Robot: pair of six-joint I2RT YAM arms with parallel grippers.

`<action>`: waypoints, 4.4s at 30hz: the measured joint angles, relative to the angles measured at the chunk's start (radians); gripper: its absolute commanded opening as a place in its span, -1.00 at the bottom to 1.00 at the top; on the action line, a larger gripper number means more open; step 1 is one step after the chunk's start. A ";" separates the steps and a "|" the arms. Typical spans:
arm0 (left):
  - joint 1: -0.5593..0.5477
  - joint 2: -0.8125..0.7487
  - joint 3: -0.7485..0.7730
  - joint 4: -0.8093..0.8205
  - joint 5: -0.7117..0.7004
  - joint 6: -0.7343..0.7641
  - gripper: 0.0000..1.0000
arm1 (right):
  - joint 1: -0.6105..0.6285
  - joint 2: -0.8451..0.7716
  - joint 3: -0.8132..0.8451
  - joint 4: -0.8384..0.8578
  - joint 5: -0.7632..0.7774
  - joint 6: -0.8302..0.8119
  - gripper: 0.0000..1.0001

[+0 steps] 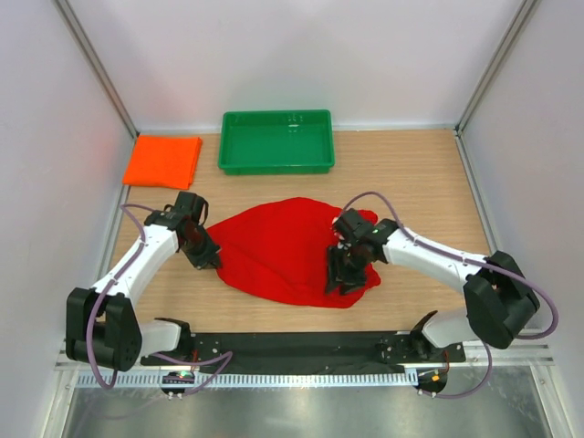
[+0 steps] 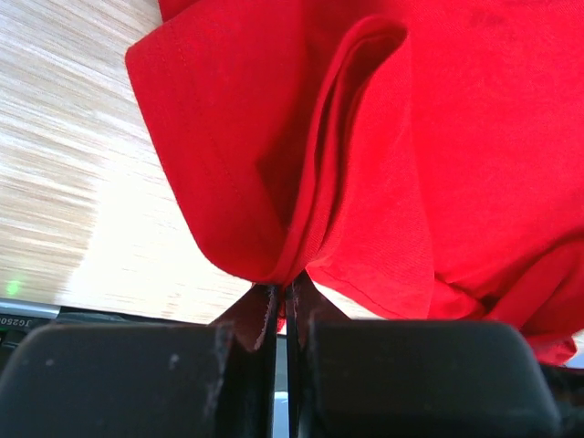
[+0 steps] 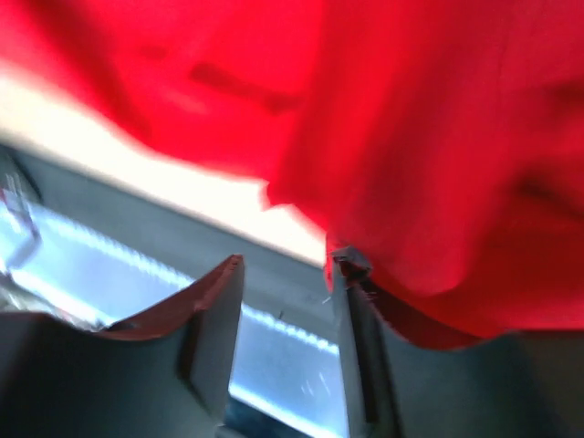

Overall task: Fold and stack the t-shirts
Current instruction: Flatten the tshirt out

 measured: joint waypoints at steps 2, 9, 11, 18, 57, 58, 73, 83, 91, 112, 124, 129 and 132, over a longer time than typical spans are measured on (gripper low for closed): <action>0.000 0.000 0.000 0.000 0.003 0.000 -0.99 | 0.086 0.008 0.006 0.009 -0.021 0.008 0.09; 0.000 -0.003 -0.001 0.000 0.007 0.004 -0.99 | 0.060 -0.116 0.006 -0.053 0.040 0.022 0.20; 0.000 -0.006 -0.002 0.000 0.007 0.005 -0.99 | 0.037 -0.149 0.006 -0.063 0.088 0.042 0.18; 0.000 -0.009 -0.003 -0.001 0.014 0.023 -0.99 | -0.035 -0.168 -0.019 -0.050 0.229 0.176 -0.18; 0.000 0.001 -0.021 0.008 0.041 0.030 -0.99 | 0.042 0.002 -0.018 0.200 0.198 0.112 -0.10; 0.000 0.004 -0.021 0.008 0.041 0.030 -1.00 | 0.042 0.004 -0.018 0.196 0.202 0.109 -0.15; 0.000 0.034 -0.021 0.008 0.040 0.030 -1.00 | 0.042 -0.003 -0.013 0.182 0.268 0.088 -0.98; 0.000 -0.024 0.034 -0.031 0.024 0.023 -1.00 | 0.009 -0.051 0.261 -0.051 0.522 -0.028 -0.98; 0.000 -0.167 0.171 -0.098 -0.024 -0.011 -1.00 | -0.119 -0.127 0.572 -0.171 0.741 -0.182 -0.98; 0.000 -0.348 -0.341 0.028 0.040 -0.233 -0.71 | -0.183 -0.403 0.511 -0.293 0.619 -0.222 -0.98; 0.000 -0.253 -0.386 0.085 0.062 -0.280 -0.38 | -0.183 -0.422 0.454 -0.296 0.593 -0.211 -0.98; 0.000 -0.299 -0.387 0.039 0.062 -0.307 -0.31 | -0.183 -0.422 0.447 -0.291 0.593 -0.211 -0.98; 0.000 -0.366 -0.406 0.016 0.064 -0.330 -0.31 | -0.183 -0.422 0.435 -0.280 0.592 -0.211 -0.98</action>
